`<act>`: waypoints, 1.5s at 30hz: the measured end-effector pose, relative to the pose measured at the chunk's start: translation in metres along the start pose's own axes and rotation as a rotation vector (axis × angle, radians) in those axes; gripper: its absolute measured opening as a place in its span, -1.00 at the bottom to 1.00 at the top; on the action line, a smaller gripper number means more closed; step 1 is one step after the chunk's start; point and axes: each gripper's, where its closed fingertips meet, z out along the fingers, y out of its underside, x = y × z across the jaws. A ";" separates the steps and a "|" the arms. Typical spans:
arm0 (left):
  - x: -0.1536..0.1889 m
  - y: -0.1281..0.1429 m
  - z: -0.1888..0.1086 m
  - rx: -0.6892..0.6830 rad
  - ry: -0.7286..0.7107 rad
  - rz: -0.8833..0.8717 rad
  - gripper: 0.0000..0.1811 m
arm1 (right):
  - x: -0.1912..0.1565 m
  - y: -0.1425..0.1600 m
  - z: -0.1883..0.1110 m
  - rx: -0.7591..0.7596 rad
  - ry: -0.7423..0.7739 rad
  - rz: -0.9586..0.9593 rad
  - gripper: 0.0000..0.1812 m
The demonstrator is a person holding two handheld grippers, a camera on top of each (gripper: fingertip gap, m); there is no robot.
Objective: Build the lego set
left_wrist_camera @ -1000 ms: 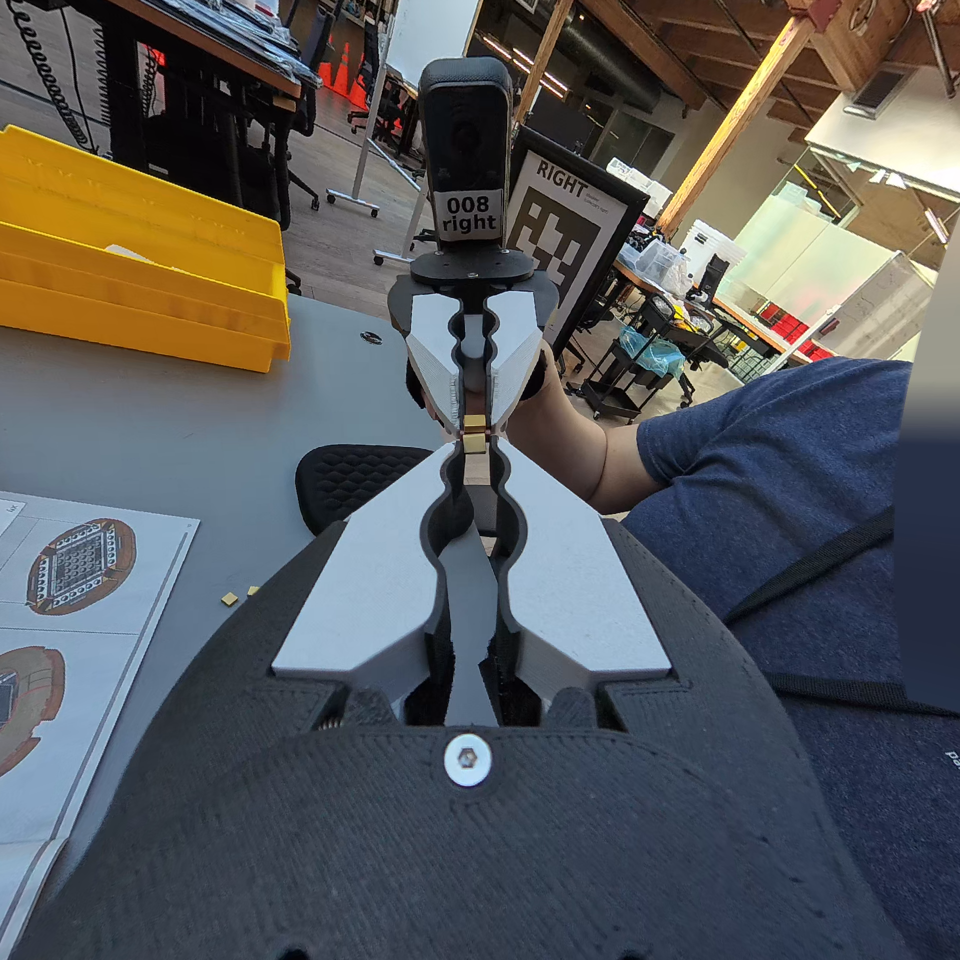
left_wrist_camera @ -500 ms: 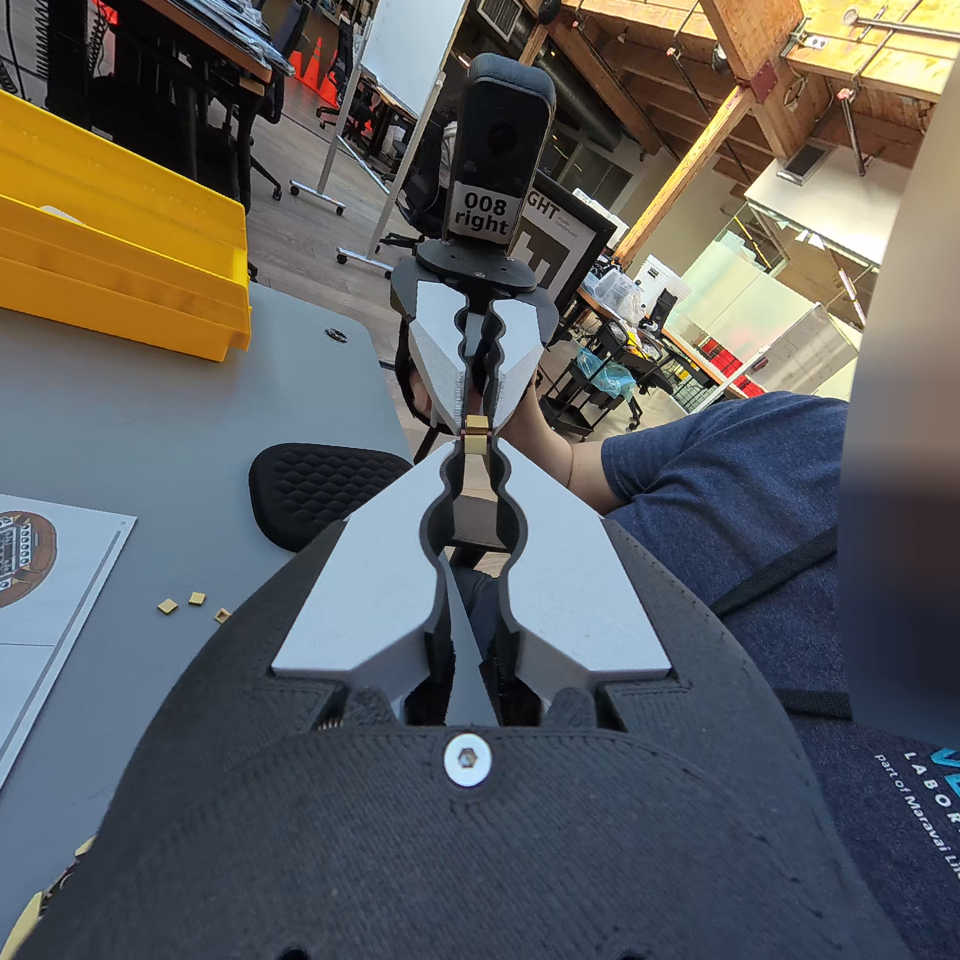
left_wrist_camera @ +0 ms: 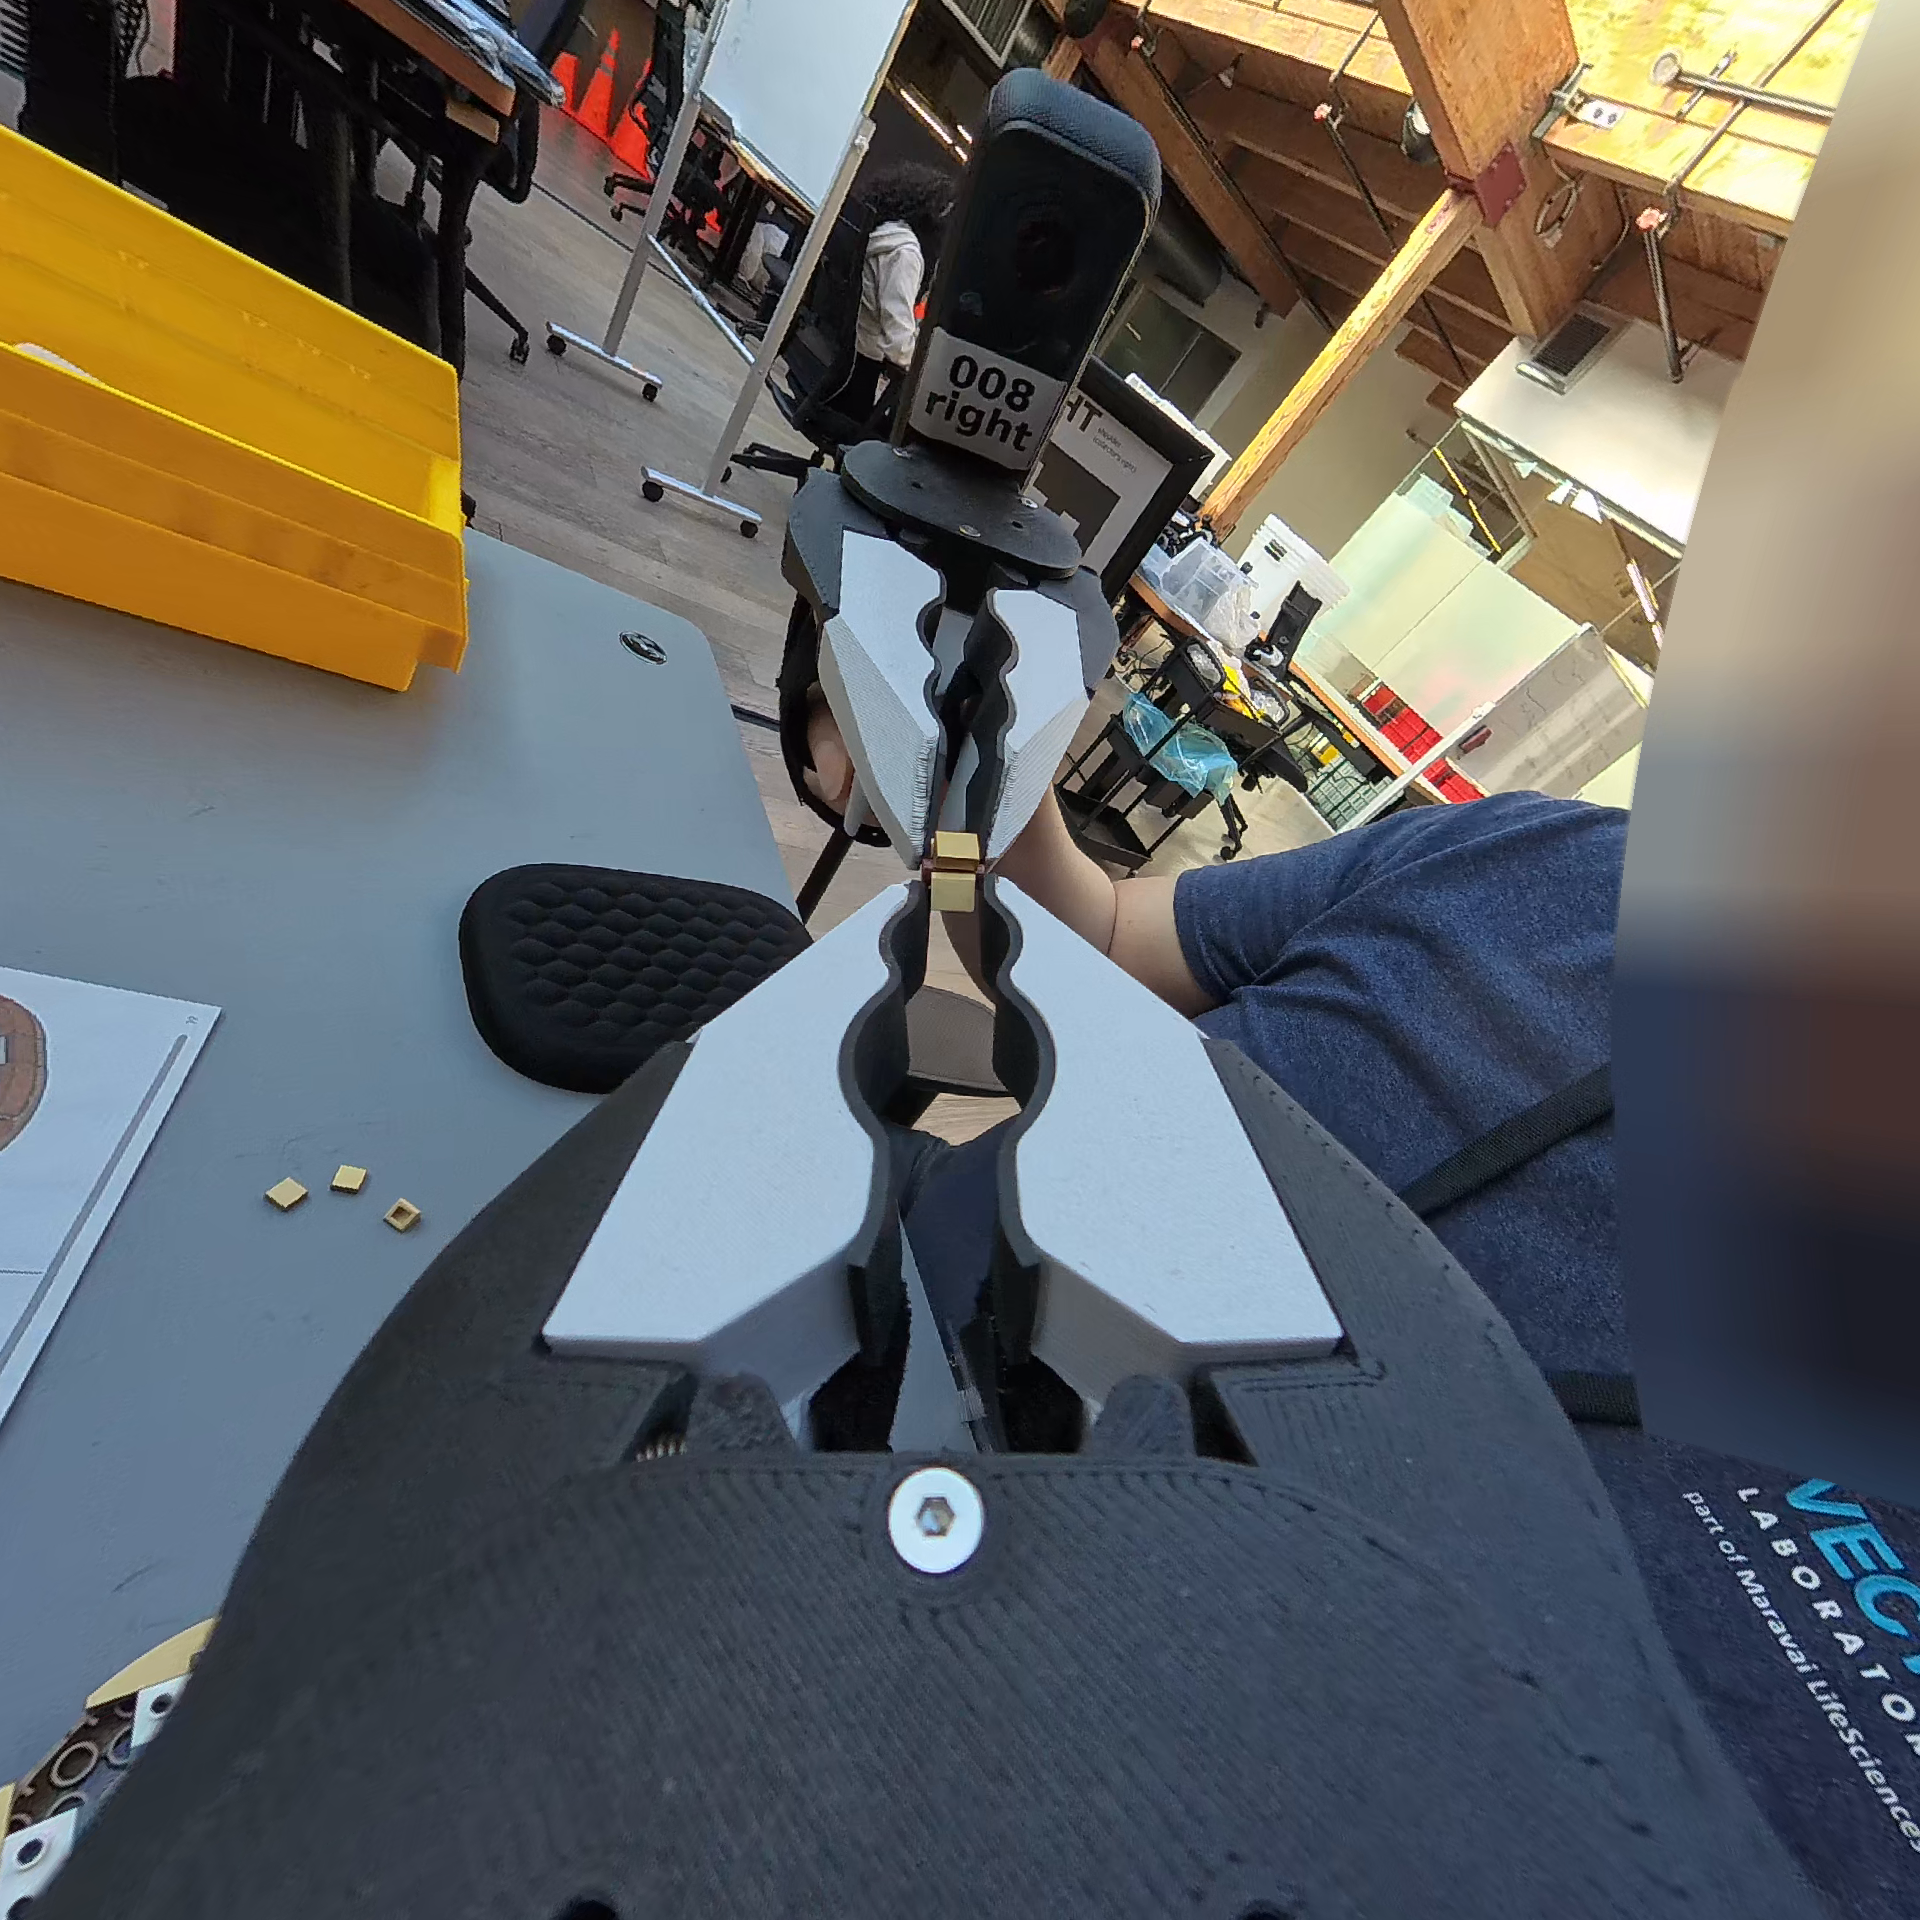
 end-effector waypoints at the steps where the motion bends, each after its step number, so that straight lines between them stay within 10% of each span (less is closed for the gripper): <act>1: 0.000 0.000 0.000 0.000 0.003 -0.005 -0.92 | 0.000 0.000 0.000 -0.003 0.000 -0.004 -0.93; 23: -0.002 0.001 -0.002 -0.020 -0.046 0.067 -0.92 | 0.004 0.002 0.002 0.006 -0.023 0.094 -0.93; 36: -0.012 -0.013 -0.015 -0.085 -0.642 0.963 -0.54 | 0.007 -0.003 -0.004 0.089 -0.114 0.324 -0.93; 45: -0.009 0.001 0.001 -0.138 -0.598 1.070 -0.74 | 0.005 0.007 0.001 0.017 -0.109 0.344 -0.93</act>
